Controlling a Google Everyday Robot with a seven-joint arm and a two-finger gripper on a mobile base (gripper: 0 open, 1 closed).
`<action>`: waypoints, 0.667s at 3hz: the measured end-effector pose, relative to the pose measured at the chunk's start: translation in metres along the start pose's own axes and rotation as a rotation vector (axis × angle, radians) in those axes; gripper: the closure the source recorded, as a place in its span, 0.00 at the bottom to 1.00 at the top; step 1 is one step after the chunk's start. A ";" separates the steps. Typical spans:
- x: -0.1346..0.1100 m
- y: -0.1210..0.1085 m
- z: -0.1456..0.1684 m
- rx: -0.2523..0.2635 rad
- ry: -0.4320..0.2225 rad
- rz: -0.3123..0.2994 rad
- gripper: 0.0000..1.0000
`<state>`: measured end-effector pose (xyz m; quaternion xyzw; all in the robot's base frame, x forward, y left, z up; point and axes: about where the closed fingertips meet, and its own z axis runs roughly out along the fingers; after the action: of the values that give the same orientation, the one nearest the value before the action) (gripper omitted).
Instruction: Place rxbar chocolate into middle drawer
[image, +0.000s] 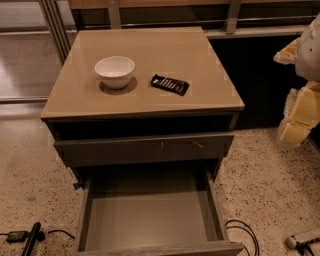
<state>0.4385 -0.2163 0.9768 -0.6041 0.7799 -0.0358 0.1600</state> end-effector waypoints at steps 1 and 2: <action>-0.005 -0.004 0.000 0.015 -0.013 -0.003 0.00; -0.013 -0.014 -0.002 0.026 -0.105 0.052 0.00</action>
Offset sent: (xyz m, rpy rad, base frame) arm 0.0391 0.0154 0.0219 0.3413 -0.0937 -0.1012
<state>0.4533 -0.2078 0.9849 -0.5826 0.7852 -0.0103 0.2095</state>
